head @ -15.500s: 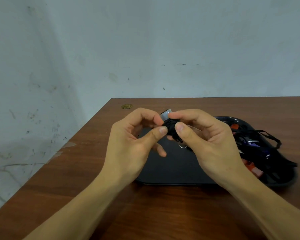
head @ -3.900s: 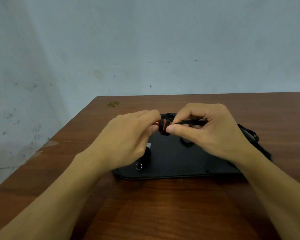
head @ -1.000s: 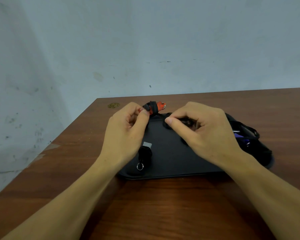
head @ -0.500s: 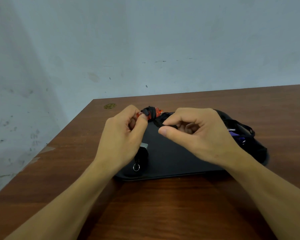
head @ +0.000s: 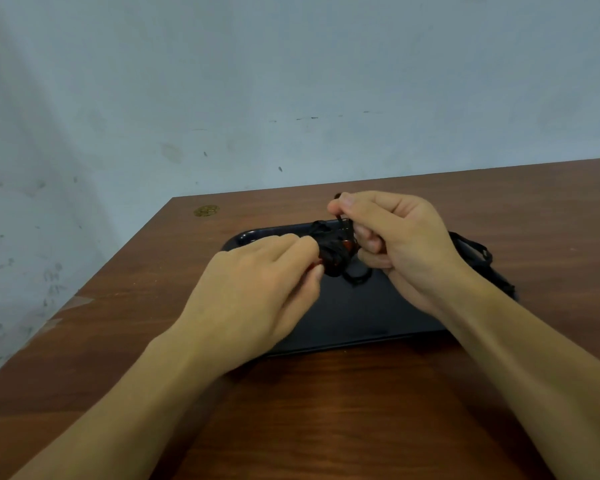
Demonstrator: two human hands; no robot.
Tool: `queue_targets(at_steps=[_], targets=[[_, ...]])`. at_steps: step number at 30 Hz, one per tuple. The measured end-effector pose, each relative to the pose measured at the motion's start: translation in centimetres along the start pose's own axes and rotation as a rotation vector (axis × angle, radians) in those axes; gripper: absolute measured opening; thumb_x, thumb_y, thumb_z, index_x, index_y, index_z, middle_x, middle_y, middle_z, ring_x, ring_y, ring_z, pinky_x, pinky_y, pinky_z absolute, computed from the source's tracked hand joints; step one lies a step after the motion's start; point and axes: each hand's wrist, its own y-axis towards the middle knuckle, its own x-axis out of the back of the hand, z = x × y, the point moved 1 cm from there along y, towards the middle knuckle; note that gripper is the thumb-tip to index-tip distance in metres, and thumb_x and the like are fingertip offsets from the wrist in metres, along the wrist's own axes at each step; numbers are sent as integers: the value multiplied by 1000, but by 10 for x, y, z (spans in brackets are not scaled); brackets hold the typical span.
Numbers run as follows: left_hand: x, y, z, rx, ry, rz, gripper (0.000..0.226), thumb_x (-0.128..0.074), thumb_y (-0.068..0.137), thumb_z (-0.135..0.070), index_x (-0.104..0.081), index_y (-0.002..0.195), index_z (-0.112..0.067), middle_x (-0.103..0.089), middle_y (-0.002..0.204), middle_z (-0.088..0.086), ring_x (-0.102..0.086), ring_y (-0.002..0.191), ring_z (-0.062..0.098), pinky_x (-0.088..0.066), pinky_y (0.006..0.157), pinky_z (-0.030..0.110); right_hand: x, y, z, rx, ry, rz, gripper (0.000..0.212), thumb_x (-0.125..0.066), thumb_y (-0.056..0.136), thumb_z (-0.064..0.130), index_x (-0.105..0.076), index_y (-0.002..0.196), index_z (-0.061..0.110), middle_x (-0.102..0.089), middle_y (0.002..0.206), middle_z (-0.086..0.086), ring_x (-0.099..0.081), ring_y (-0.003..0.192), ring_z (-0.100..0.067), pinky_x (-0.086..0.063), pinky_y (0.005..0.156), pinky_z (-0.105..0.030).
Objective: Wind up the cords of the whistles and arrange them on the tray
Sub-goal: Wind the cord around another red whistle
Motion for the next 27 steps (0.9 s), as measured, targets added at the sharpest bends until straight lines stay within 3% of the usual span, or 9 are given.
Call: queue_targets(at_steps=[4,7,8,10,13,16,19,23,27], targets=[[2,0,-8,-119,209,-28,23,-45,100,-21,-59,85,-12,-53,76,1,-49,64,21,-31,45,30,-2,-5,3,39,-228,76,16,-67,93,21,-81,88,14,-61,59,5,-42,47,-3,-31,45,-16],[1,0,-5,-105,198,-90,21,-48,101,-21,-63,92,-9,-55,78,2,-50,67,20,-32,48,29,-7,-7,4,58,-276,126,18,-65,95,19,-80,89,12,-67,66,-8,-48,46,-10,-33,45,-16],[-1,-1,-5,-70,109,-109,20,-49,100,-23,-63,95,-10,-56,81,1,-50,69,18,-38,50,30,-8,-7,4,59,-260,127,19,-64,96,21,-80,87,15,-62,63,-11,-43,48,-21,-29,45,-22],[-4,-2,-6,81,-221,-170,14,-52,99,-29,-60,103,-18,-59,88,-7,-54,74,9,-47,58,27,-12,-8,1,75,-223,112,23,-61,98,24,-79,83,22,-58,59,-4,-35,50,-26,-26,43,-26],[-8,0,-11,343,-672,-276,16,-58,91,-37,-55,104,-27,-62,95,-10,-64,86,20,-55,60,39,-17,-9,-2,124,-203,80,23,-56,100,20,-75,86,17,-59,59,3,-48,48,-10,-36,41,-21],[-9,2,-10,417,-869,-300,33,-59,89,-38,-54,120,-25,-64,108,-10,-67,94,20,-59,58,34,-20,-11,-1,165,-118,85,19,-56,99,17,-73,93,11,-62,64,2,-52,50,-6,-39,40,-21],[-10,0,-8,355,-894,-191,32,-51,98,-32,-58,127,-20,-68,107,-9,-71,84,20,-57,59,22,-21,-12,1,212,-134,117,19,-57,94,23,-72,96,12,-64,66,10,-54,52,-5,-42,41,-22],[-12,1,-7,402,-1011,-184,30,-49,99,-23,-62,124,-12,-70,102,3,-70,82,28,-58,58,30,-20,-11,-3,189,-167,91,21,-60,91,27,-74,96,12,-63,61,6,-56,53,-11,-43,43,-21],[-5,5,-4,544,-1423,-269,33,-45,102,-20,-61,123,0,-70,103,21,-69,82,31,-56,57,31,-19,-9,-2,20,153,54,17,-62,85,30,-73,81,17,-64,67,5,-50,57,-8,-36,44,-18]])
